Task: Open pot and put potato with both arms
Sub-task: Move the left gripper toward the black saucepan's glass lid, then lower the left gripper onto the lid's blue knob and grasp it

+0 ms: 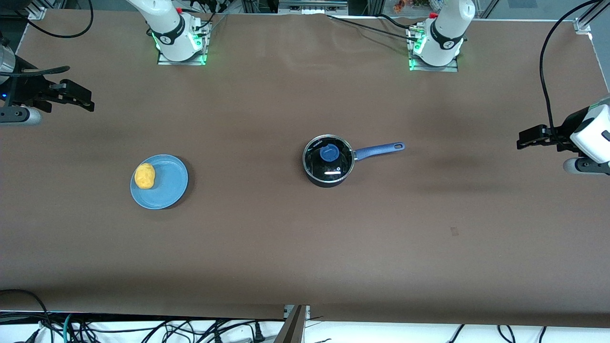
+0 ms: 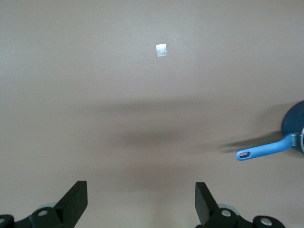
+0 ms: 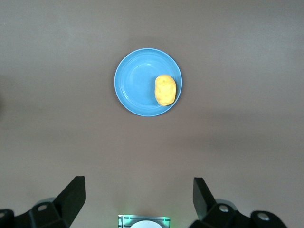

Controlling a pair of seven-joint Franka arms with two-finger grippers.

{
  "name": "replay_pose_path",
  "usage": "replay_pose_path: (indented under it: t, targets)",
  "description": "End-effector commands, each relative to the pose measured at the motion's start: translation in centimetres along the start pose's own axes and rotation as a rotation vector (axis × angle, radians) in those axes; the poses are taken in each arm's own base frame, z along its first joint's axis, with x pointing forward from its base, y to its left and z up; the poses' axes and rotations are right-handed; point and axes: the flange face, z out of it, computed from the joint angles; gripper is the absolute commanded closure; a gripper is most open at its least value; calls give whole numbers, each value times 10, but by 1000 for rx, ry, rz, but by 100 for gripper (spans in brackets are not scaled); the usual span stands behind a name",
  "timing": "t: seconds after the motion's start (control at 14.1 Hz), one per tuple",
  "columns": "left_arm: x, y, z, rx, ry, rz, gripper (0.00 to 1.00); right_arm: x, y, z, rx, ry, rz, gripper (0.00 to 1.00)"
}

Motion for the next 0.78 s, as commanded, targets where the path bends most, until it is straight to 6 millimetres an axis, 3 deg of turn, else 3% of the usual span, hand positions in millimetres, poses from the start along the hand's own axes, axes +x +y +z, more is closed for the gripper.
replay_pose_path:
  t: [0.0, 0.21, 0.35, 0.5, 0.71]
  targets:
    - [10, 52, 2, -18, -14, -33, 0, 3, 0, -3, -16, 28, 6, 0]
    - [22, 144, 9, 7, -4, -166, 0, 1, 3, 5, -9, 15, 11, 0]
    - [17, 200, 18, 18, -2, -223, 0, -3, 4, 8, -10, 10, 13, 0]
    - [24, 238, 27, -32, 78, -298, 0, -5, 3, 8, -9, 10, 13, 0]
    - [27, 316, 84, -110, 83, -309, 0, -6, 3, 9, -9, -1, 13, 0]
